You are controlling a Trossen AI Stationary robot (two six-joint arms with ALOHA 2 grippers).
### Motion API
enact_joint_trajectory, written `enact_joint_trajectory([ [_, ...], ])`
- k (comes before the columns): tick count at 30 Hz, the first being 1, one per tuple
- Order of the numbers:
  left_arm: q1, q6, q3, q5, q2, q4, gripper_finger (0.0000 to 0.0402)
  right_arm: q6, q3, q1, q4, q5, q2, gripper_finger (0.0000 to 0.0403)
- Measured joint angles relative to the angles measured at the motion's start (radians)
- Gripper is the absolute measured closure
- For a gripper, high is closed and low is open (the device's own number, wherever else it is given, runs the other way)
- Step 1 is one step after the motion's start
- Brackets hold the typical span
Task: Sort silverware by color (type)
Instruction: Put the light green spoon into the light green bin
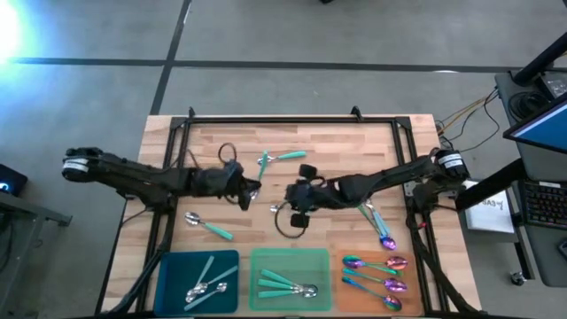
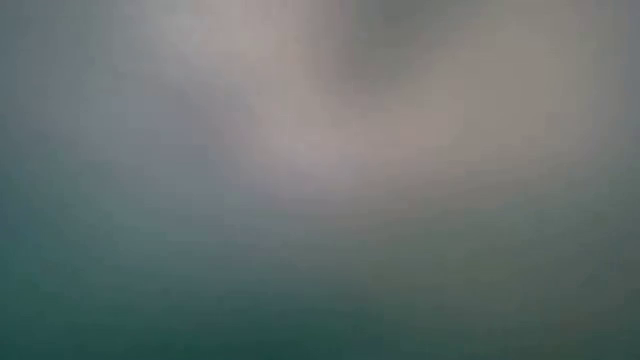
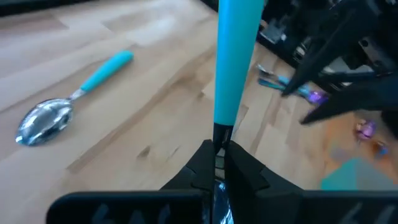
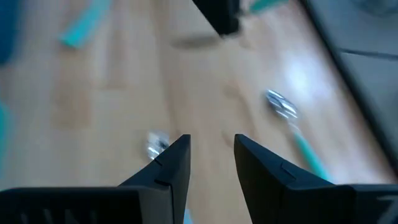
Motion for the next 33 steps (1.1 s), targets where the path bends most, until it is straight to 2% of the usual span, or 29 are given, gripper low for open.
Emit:
enact_joint_trajectory([
  [3,-0.095,-0.009,-0.044,-0.138,0.003,0.096,0.04,-0.018,-0.041,-0.039,0.166,-0.159,0.0,0.0289],
  [6,-0.172,-0.031,-0.075,-0.241,0.025,0.201,0.04,-0.013,-0.078,-0.067,0.32,-0.243,0.0,0.0289],
  [12,-0.261,-0.025,-0.075,-0.387,0.089,0.265,0.04,-0.019,-0.144,-0.092,0.542,-0.247,0.0,0.0289],
  [17,-0.269,-0.034,-0.035,-0.414,0.191,0.295,0.04,0.017,-0.179,-0.108,0.669,-0.248,0.0,0.0289],
  [25,-0.271,-0.027,0.075,-0.508,0.334,0.301,0.04,0.074,-0.181,-0.122,0.681,-0.238,0.0,0.0289],
  [33,-0.273,-0.021,0.135,-0.547,0.391,0.3,0.04,0.069,-0.178,-0.125,0.686,-0.238,0.0,0.0292],
])
